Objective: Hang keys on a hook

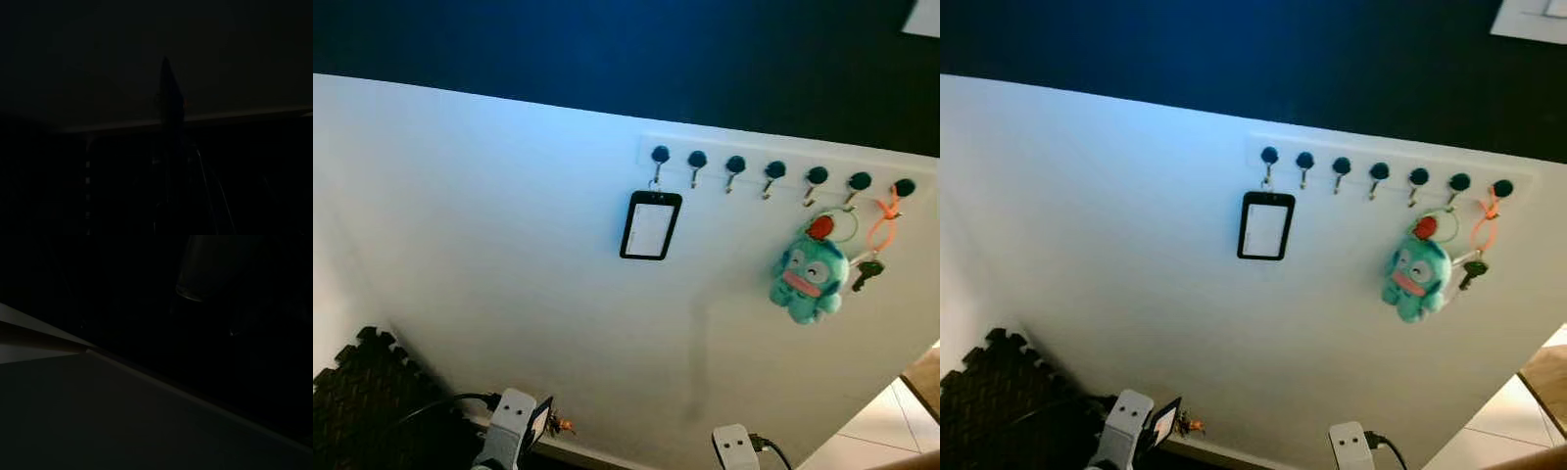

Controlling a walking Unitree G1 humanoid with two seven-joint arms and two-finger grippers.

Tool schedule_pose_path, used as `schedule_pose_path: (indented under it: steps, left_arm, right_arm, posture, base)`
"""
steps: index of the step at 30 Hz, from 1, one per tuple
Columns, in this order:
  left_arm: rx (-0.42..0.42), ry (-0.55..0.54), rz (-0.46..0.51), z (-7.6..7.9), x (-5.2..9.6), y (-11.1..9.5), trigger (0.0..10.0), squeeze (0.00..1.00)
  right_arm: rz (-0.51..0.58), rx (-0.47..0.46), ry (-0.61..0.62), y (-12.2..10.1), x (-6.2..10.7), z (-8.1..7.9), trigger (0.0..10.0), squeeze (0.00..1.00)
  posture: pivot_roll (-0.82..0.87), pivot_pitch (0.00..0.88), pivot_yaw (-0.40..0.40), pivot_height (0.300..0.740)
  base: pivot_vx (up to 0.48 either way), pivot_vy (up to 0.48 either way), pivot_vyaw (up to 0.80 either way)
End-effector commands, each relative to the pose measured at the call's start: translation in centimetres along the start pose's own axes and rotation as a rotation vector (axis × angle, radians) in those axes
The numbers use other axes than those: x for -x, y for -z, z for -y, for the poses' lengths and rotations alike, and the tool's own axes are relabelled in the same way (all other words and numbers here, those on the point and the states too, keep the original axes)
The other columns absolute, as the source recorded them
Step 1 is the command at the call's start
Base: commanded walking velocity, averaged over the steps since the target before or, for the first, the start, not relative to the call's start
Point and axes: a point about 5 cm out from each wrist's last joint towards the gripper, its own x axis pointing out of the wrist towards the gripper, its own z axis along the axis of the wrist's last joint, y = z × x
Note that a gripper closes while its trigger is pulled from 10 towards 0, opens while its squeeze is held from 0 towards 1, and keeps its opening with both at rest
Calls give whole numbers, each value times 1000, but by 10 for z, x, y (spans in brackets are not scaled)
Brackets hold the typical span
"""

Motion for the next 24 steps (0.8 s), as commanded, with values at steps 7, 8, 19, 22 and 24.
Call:
schedule_pose_path:
  steps: [7,8,19,22,24]
  left_arm:
    - [-18,9,7,2,1,0,10000,0]
    - [-15,7,6,2,1,1,10000,0]
    - [-6,-7,-2,2,2,3,10000,0]
    - [5,-20,-7,1,2,4,10000,0]
    - [19,-30,-11,1,2,5,10000,0]
  right_arm:
    - [-6,-3,-4,3,1,2,10000,0]
    - [-5,-1,-4,3,1,2,10000,0]
    - [-6,0,1,4,2,3,10000,0]
    - [-5,1,-2,4,2,2,10000,0]
    - [-4,2,-3,4,2,2,10000,0]
  posture:
    - [104,32,-42,740]
    - [102,32,-41,740]
    - [104,36,-45,740]
    - [106,36,-47,740]
    - [106,36,-47,740]
  base:
    - [0,0,-686]
    - [0,0,-800]
    - [0,0,-582]
    - [0,0,0]
    - [0,0,0]
